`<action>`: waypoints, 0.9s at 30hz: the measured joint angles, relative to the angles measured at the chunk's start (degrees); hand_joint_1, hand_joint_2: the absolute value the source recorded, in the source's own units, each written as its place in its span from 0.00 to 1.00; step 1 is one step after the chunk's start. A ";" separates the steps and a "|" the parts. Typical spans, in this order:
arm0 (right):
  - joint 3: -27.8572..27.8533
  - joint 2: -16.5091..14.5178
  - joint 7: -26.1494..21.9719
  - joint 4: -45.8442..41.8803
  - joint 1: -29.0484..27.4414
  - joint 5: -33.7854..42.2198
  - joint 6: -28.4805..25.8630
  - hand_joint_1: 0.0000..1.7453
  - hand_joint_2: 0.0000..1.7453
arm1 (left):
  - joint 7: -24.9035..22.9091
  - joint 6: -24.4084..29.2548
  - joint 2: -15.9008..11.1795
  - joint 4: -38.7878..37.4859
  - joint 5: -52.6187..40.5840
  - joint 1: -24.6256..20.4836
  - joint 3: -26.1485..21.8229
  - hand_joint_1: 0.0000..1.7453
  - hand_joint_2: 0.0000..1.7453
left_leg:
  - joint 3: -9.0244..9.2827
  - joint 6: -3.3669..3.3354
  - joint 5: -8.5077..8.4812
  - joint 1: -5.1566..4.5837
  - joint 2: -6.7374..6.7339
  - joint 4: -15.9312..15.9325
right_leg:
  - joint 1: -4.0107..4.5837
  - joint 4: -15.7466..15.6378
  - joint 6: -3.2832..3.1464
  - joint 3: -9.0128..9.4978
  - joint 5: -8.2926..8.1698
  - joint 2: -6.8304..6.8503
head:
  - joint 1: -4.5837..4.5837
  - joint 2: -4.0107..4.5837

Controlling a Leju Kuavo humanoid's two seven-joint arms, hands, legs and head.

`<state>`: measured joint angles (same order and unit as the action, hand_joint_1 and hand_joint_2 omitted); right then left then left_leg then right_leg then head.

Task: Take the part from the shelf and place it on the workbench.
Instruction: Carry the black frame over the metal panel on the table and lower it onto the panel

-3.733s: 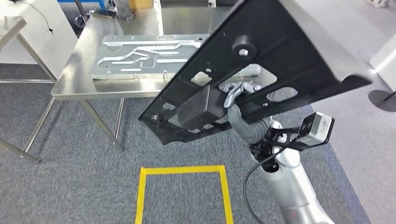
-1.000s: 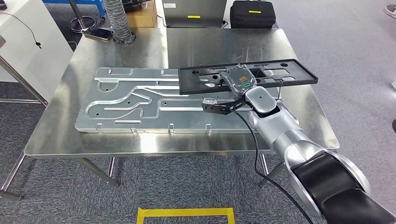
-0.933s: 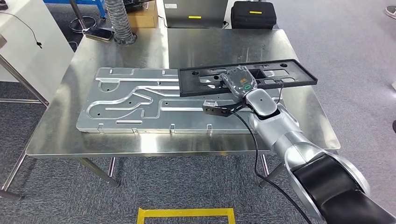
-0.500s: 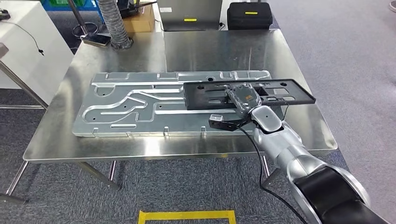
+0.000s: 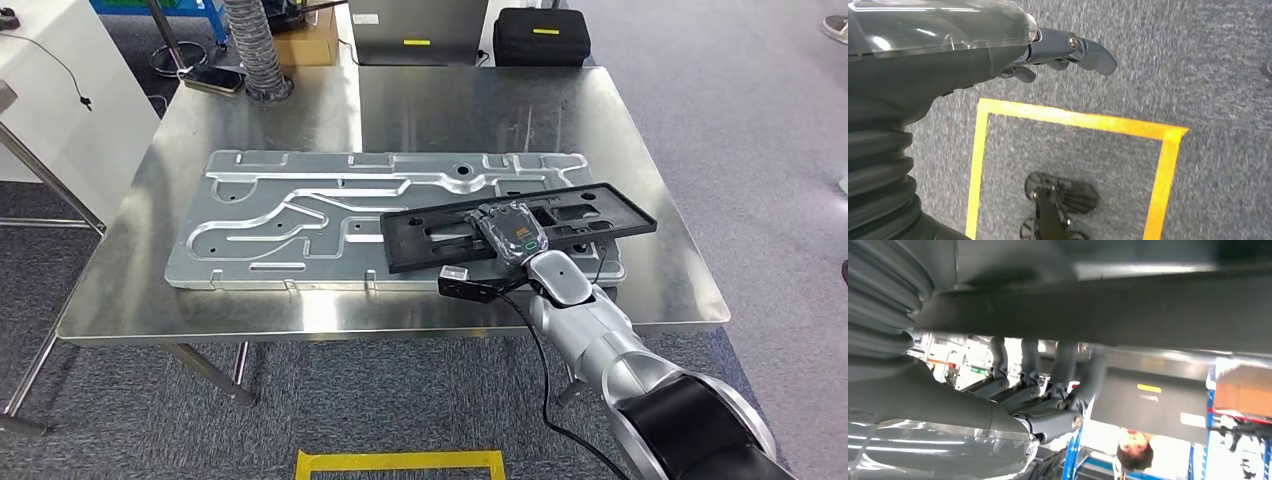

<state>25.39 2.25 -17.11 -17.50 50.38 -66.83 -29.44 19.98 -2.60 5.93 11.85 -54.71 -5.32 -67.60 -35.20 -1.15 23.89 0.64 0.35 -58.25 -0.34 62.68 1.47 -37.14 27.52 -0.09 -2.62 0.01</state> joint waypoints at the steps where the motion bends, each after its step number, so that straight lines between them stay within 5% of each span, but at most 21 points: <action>1: -0.20 0.00 -0.20 0.06 -0.11 0.03 -0.16 0.00 0.00 | -0.22 0.24 -0.05 0.00 -0.17 -0.05 0.10 0.00 0.75 | -0.02 -0.15 -0.03 -0.04 -0.04 0.03 | -0.07 3.70 0.18 -1.60 1.94 0.02 | -0.01 0.00; 3: -0.55 -0.02 -0.61 0.22 -0.59 0.09 -0.39 0.00 0.00 | -0.65 0.54 -0.15 0.00 -0.46 -0.10 0.34 0.00 0.25 | -0.05 -0.34 -0.04 -0.14 -0.05 0.00 | -0.14 10.38 0.35 -4.62 4.55 0.04 | -0.01 0.00; 4: -0.72 -0.03 -0.81 0.31 -0.86 0.13 -0.44 0.00 0.00 | -0.81 0.62 -0.16 0.00 -0.57 -0.10 0.45 0.00 0.00 | -0.06 -0.37 -0.04 -0.18 -0.01 -0.03 | -0.14 11.50 0.31 -5.09 4.51 0.04 | -0.01 -0.01; 5: -0.90 -0.04 -1.07 0.38 -1.04 0.21 -0.48 0.00 0.00 | -0.89 0.64 -0.16 0.00 -0.62 -0.10 0.53 0.00 0.00 | -0.06 -0.39 -0.04 -0.23 0.05 -0.07 | -0.11 10.34 0.15 -4.47 3.42 0.04 | 0.00 -0.01; 9: -2.11 -0.33 -4.13 0.21 -0.75 2.14 -0.92 0.00 0.00 | -1.07 0.65 -0.10 0.00 -0.58 -0.20 0.76 0.00 0.00 | -0.04 -0.06 -0.05 -0.53 0.14 -0.17 | 0.51 -3.03 -1.30 2.28 -2.10 0.13 | -0.01 -0.01; 14: -7.17 -1.71 -15.77 -1.71 -0.57 12.72 1.05 0.00 0.00 | -1.79 0.54 -0.08 0.00 -0.60 -0.25 0.83 0.00 0.00 | -0.32 1.56 0.59 -0.48 0.03 -0.85 | 0.41 -5.48 -2.35 3.27 -2.89 0.16 | -0.02 0.00; 18: -10.34 -3.02 -22.07 -9.73 -2.70 30.63 13.92 0.00 0.00 | -2.46 0.52 -0.05 0.00 -0.62 -0.43 0.87 0.00 0.00 | -5.69 2.70 7.19 -0.06 -0.01 -13.43 | 0.18 -5.88 -2.83 3.46 -3.16 0.23 | -0.02 0.01; 19: -10.50 -3.04 -22.50 -13.14 -3.78 36.73 18.08 0.00 0.00 | -2.67 0.52 -0.05 0.00 -0.61 -0.44 0.87 0.00 0.00 | -6.64 2.89 7.73 0.04 -0.02 -15.59 | 0.17 -5.80 -2.80 3.43 -3.13 0.23 | -0.02 0.01; 21: -10.62 -2.87 -22.77 -20.60 -5.89 49.00 26.16 0.00 0.00 | -3.01 0.52 -0.07 0.00 -0.54 -0.43 0.87 0.00 0.00 | -5.30 3.12 5.53 0.27 -0.05 -13.20 | 0.07 -5.56 -2.61 3.43 -2.97 0.21 | -0.02 0.00; 24: -12.07 -2.21 -22.93 -33.20 -8.60 66.11 38.12 0.00 0.00 | -3.17 0.37 -0.09 0.00 0.09 -0.62 0.85 0.00 0.00 | 0.32 2.74 1.19 0.43 -0.04 -2.29 | 0.21 -4.89 -1.85 3.23 -2.49 0.15 | -0.02 -0.01; 27: -15.68 -1.02 -21.77 -46.53 -12.35 78.86 46.89 0.00 0.00 | -3.16 0.03 -0.07 0.00 0.88 -0.41 0.62 0.00 0.00 | 1.08 1.54 1.13 0.23 0.11 -0.33 | 0.38 -4.74 -0.97 2.98 -2.44 0.24 | -0.01 0.00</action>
<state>9.71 1.22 -38.89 -64.04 38.03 12.03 17.45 16.81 -2.56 5.86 11.85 -53.83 -5.73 -66.98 -34.13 0.39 25.02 0.87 0.46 -58.58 0.04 57.94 0.50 -34.16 25.09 0.15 -2.63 0.01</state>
